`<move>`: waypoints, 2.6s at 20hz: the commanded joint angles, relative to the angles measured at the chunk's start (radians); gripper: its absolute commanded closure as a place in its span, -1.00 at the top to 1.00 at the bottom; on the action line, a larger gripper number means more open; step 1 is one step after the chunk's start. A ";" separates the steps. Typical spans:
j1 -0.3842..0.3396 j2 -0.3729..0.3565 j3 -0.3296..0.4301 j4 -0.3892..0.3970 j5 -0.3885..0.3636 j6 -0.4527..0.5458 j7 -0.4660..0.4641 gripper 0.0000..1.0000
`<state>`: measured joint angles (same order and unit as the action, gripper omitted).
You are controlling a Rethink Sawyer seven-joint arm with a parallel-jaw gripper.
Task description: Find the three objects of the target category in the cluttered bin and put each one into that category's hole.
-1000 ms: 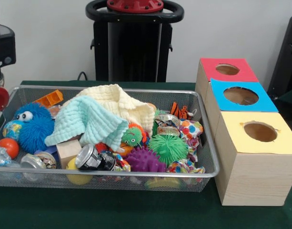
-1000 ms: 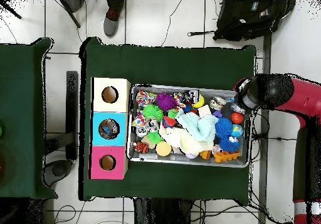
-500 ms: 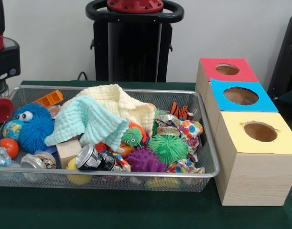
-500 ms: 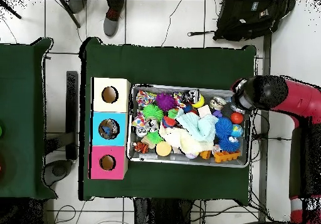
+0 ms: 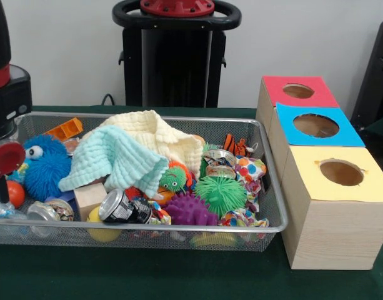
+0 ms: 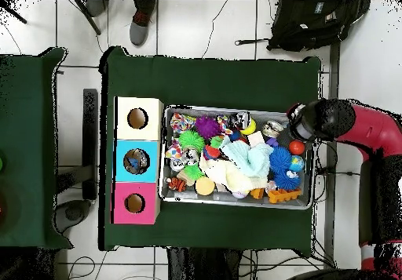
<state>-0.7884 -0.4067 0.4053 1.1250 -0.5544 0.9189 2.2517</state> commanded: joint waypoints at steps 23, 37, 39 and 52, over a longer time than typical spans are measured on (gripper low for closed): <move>-0.053 0.039 0.041 0.102 0.000 -0.148 -0.187 1.00; -0.066 0.004 0.059 0.181 0.024 -0.162 -0.159 1.00; -0.069 0.002 0.057 0.191 0.022 -0.170 -0.159 1.00; -0.140 0.033 0.072 0.233 -0.004 -0.239 -0.208 1.00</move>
<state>-0.8876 -0.3990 0.4139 1.2737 -0.5425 0.7448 2.2517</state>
